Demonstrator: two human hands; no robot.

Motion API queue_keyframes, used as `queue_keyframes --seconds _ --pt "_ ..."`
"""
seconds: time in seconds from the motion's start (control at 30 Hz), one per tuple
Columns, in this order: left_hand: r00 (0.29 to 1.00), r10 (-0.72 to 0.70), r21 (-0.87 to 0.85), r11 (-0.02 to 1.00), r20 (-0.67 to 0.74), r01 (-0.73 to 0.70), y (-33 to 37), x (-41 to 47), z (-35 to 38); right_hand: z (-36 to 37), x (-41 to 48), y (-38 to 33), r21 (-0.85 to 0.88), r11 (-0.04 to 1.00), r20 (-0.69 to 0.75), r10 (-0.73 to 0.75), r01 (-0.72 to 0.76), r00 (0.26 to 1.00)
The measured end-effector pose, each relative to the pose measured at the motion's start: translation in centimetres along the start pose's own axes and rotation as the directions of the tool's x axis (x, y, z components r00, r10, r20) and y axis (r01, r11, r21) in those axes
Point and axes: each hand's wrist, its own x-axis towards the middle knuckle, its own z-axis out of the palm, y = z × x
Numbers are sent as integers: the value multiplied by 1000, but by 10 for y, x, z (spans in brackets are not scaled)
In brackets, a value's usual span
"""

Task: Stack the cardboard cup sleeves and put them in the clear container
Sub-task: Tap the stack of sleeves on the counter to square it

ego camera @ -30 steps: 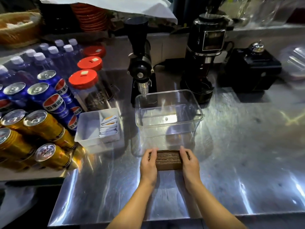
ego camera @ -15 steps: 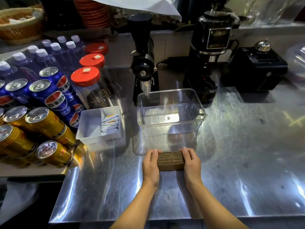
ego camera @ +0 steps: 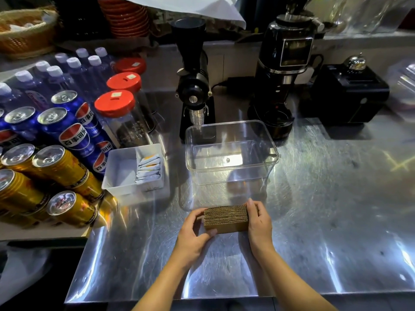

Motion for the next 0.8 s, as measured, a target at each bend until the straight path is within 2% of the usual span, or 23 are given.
queue_keyframes --seconds 0.17,0.33,0.43,0.53,0.8 --pt "1000 -12 38 999 -18 13 9 -2 1 -11 -3 -13 59 997 155 34 -44 987" --pt "1000 -6 53 999 -4 6 16 -4 1 -45 -4 -9 111 990 379 37 -85 925" --pt "1000 -6 63 998 -11 7 19 -5 1 -59 0 -4 54 997 457 18 -48 889" --pt "1000 -21 46 999 -17 22 22 -6 1 -60 3 -2 30 999 424 -30 19 905" --pt "997 8 57 998 -78 -4 35 -6 7 -52 3 -5 36 999 278 -44 35 960"
